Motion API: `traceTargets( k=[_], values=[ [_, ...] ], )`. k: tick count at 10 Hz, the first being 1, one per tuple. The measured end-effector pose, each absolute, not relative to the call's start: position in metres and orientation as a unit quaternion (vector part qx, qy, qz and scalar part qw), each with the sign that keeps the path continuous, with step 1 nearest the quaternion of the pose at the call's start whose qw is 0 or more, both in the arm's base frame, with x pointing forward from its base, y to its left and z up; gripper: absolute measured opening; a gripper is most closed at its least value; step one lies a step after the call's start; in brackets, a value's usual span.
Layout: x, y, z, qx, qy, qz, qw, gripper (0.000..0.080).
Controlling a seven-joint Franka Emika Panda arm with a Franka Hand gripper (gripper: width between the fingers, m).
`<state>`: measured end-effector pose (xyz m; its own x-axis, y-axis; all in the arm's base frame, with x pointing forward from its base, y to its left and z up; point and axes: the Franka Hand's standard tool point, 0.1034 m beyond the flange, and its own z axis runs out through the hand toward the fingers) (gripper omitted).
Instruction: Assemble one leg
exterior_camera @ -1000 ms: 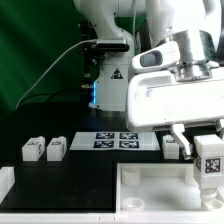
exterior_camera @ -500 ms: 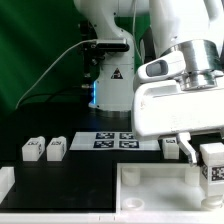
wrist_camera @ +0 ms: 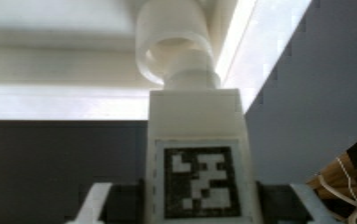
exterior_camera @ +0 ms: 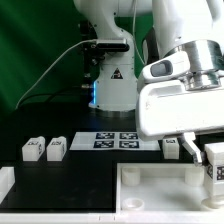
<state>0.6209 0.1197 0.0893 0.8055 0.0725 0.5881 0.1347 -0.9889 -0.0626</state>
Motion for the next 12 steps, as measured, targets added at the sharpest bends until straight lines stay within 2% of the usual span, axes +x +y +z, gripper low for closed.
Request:
traceTargets(
  k=[3,7,12],
  values=[
    [0.617,0.117,0.088,-0.949,-0.059,-0.305,0.047,0.0291],
    [0.615,0.113,0.075,-0.953,-0.061,-0.294,0.045,0.0291],
    [0.616,0.117,0.074,-0.953,-0.04,-0.297,0.039,0.0291]
  ],
)
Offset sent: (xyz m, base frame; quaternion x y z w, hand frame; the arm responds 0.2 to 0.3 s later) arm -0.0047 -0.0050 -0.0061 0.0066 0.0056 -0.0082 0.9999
